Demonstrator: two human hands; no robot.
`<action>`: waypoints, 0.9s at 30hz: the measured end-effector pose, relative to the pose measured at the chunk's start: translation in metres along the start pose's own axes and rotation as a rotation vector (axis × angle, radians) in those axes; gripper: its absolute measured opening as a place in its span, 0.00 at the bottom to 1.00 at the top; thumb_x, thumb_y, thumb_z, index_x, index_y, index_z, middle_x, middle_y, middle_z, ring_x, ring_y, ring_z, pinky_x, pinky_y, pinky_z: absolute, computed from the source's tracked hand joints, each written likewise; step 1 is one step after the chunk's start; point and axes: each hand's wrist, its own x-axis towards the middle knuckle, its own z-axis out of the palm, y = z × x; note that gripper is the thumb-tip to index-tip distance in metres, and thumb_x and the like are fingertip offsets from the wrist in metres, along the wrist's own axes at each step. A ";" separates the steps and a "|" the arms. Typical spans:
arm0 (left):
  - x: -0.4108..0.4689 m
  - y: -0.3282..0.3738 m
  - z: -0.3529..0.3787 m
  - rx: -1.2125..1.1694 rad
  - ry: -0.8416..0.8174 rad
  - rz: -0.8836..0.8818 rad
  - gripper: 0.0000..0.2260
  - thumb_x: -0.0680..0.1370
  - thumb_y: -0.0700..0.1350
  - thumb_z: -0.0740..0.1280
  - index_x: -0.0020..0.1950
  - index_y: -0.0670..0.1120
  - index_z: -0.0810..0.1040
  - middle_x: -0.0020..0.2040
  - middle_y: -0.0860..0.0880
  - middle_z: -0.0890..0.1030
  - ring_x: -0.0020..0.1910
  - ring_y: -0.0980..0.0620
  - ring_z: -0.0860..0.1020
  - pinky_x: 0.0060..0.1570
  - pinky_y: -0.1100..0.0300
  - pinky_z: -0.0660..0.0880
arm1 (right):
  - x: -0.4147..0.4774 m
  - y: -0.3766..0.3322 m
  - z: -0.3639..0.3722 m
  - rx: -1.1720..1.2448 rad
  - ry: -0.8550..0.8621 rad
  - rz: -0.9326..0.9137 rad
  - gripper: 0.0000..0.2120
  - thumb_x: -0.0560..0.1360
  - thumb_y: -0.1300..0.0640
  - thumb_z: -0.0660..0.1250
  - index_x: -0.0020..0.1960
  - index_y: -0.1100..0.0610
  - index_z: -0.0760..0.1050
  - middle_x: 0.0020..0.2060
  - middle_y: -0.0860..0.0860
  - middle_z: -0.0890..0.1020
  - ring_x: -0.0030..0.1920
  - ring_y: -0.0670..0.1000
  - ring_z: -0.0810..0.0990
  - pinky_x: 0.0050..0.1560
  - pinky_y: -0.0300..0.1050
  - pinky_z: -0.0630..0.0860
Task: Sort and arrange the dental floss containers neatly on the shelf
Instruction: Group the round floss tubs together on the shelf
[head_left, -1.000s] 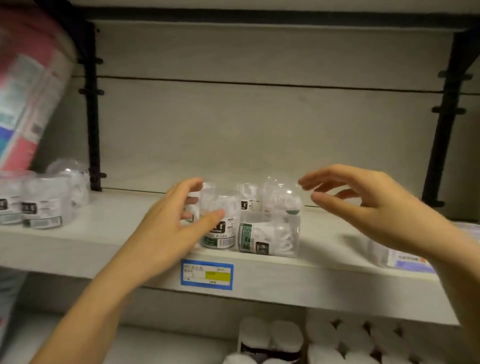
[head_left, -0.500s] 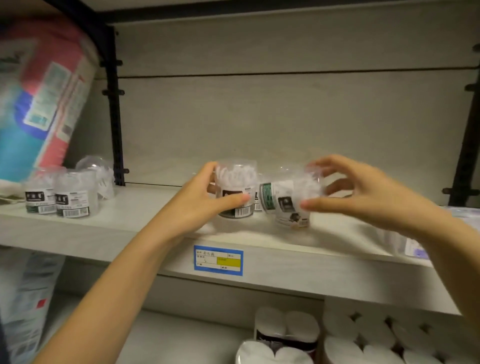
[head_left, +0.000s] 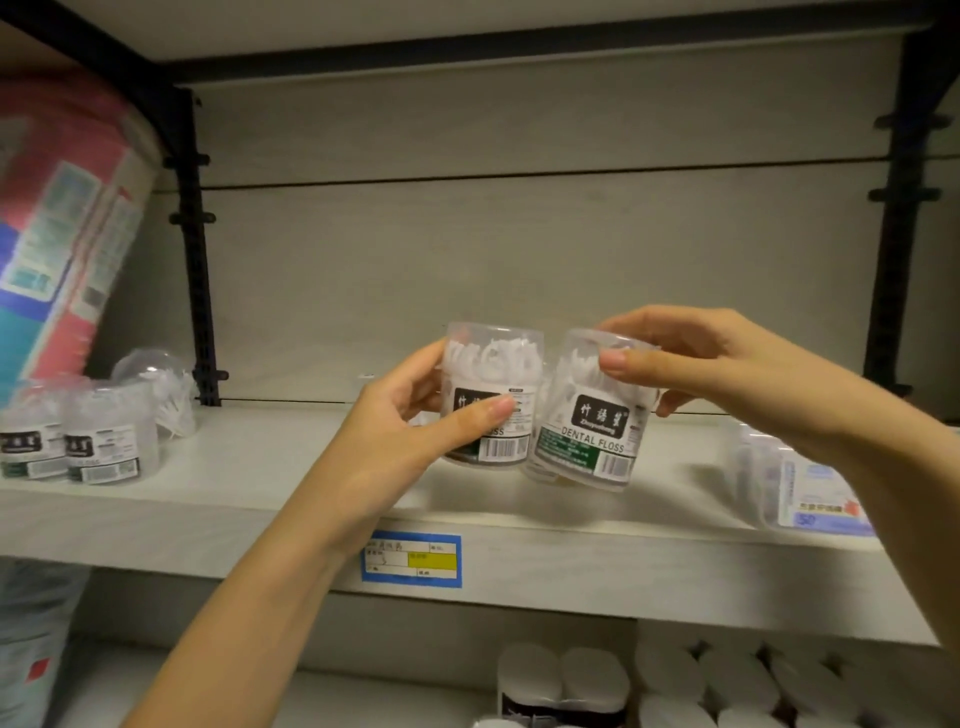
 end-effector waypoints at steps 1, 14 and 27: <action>-0.001 -0.001 -0.001 0.003 0.011 -0.002 0.22 0.65 0.52 0.72 0.58 0.56 0.77 0.53 0.56 0.83 0.54 0.57 0.80 0.52 0.63 0.77 | -0.001 -0.001 0.001 -0.003 0.004 -0.007 0.26 0.58 0.34 0.68 0.53 0.43 0.78 0.48 0.45 0.83 0.47 0.48 0.82 0.39 0.38 0.79; -0.077 -0.005 -0.085 0.309 0.312 0.030 0.26 0.59 0.55 0.75 0.55 0.57 0.75 0.51 0.60 0.82 0.50 0.61 0.80 0.42 0.74 0.73 | 0.001 -0.046 0.095 -0.009 0.164 -0.261 0.30 0.54 0.23 0.62 0.54 0.31 0.73 0.50 0.31 0.78 0.48 0.40 0.79 0.38 0.37 0.78; -0.119 -0.031 -0.289 0.355 0.341 0.041 0.30 0.56 0.59 0.76 0.55 0.59 0.73 0.52 0.64 0.81 0.50 0.63 0.80 0.45 0.71 0.76 | 0.063 -0.128 0.235 -0.068 0.204 -0.206 0.29 0.56 0.27 0.64 0.56 0.34 0.73 0.51 0.32 0.78 0.46 0.40 0.79 0.41 0.39 0.77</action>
